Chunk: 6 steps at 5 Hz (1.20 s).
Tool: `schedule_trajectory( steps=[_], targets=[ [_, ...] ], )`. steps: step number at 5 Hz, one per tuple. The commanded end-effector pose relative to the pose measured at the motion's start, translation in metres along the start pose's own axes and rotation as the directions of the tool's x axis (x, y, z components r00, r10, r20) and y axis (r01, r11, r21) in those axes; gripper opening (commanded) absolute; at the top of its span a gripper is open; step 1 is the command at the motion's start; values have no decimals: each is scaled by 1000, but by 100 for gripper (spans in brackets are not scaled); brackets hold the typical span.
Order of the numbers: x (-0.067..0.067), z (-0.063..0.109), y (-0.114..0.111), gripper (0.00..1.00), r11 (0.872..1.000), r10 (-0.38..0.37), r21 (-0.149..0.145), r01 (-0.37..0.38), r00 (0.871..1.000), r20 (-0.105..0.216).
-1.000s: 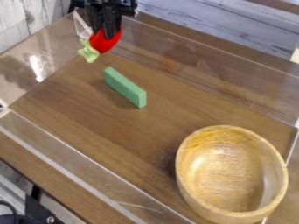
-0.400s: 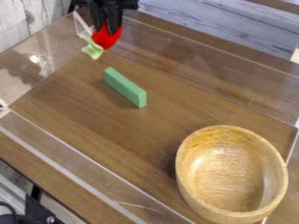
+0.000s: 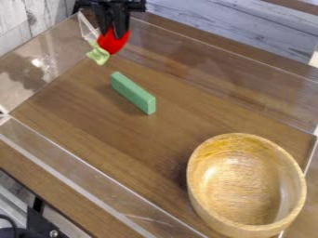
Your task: Move the red object to the left side of the table
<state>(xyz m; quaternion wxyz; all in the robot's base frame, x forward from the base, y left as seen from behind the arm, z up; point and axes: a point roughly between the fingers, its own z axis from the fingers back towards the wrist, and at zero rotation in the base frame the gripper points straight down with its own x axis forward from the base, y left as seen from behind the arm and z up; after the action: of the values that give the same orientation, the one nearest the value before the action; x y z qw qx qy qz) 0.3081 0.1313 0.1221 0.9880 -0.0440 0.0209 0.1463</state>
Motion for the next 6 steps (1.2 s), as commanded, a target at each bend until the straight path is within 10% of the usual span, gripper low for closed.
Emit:
schedule_trajectory(
  steps=[1, 6],
  targets=[
    [0, 21, -1, 0, 998, 64, -3, -64, 996, 56],
    [-7, 27, 6, 0, 980, 198, -37, -197, 980, 32]
  ],
)
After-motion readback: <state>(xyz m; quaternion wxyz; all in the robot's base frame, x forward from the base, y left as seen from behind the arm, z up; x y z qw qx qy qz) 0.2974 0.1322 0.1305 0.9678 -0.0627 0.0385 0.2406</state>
